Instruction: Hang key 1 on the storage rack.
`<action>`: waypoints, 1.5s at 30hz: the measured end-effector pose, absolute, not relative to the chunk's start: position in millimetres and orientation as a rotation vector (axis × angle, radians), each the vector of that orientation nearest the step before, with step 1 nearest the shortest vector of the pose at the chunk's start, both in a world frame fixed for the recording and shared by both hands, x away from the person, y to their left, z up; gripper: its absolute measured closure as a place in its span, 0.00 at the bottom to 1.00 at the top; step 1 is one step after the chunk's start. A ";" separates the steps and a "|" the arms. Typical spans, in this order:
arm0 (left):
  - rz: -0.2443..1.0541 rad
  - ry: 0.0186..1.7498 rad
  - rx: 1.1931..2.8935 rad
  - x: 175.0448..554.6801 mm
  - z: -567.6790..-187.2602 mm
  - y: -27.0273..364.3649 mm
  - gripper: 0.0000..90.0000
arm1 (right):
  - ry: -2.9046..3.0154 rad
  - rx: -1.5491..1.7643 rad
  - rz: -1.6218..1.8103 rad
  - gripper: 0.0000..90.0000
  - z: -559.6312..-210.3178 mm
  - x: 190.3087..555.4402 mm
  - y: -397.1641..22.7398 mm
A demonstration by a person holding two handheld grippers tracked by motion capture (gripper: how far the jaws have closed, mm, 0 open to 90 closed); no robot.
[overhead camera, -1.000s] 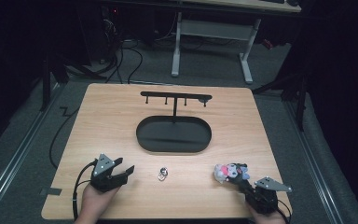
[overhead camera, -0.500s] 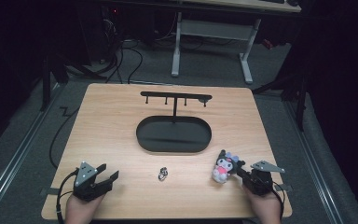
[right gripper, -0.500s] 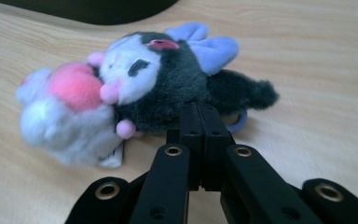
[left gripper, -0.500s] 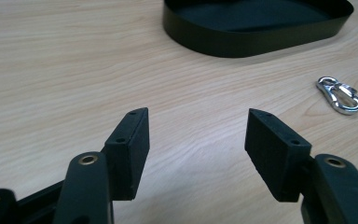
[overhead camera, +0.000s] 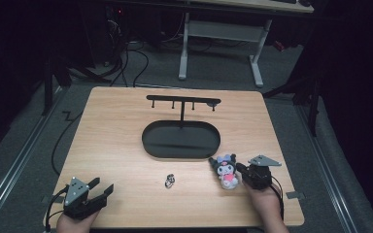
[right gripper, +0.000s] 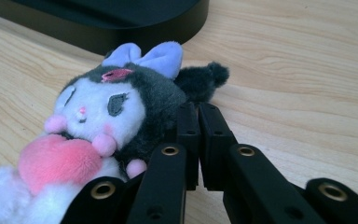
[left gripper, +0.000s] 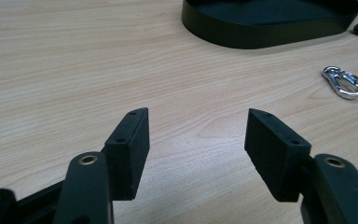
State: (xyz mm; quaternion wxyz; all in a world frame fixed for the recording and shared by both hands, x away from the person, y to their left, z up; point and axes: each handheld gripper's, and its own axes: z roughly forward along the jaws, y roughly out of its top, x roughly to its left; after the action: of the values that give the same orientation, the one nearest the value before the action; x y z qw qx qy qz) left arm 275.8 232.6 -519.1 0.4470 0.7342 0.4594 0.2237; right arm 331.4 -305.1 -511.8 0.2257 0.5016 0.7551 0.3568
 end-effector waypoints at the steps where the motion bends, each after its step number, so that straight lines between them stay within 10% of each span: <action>1: 0.554 1.137 1.818 275.8 -519.1 232.6 0.45 | 2.082 1.383 0.984 0.98 -511.8 331.4 -305.1; 45: 0.435 0.937 1.883 321.8 -522.5 184.1 0.43 | 2.126 1.664 0.663 0.52 -485.7 302.5 -318.8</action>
State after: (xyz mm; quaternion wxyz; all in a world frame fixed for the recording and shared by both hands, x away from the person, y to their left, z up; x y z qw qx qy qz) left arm 321.8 184.1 -522.5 0.4768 0.7707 0.3833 0.1780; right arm 302.5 -318.8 -485.7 0.1798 0.5889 0.7523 0.2344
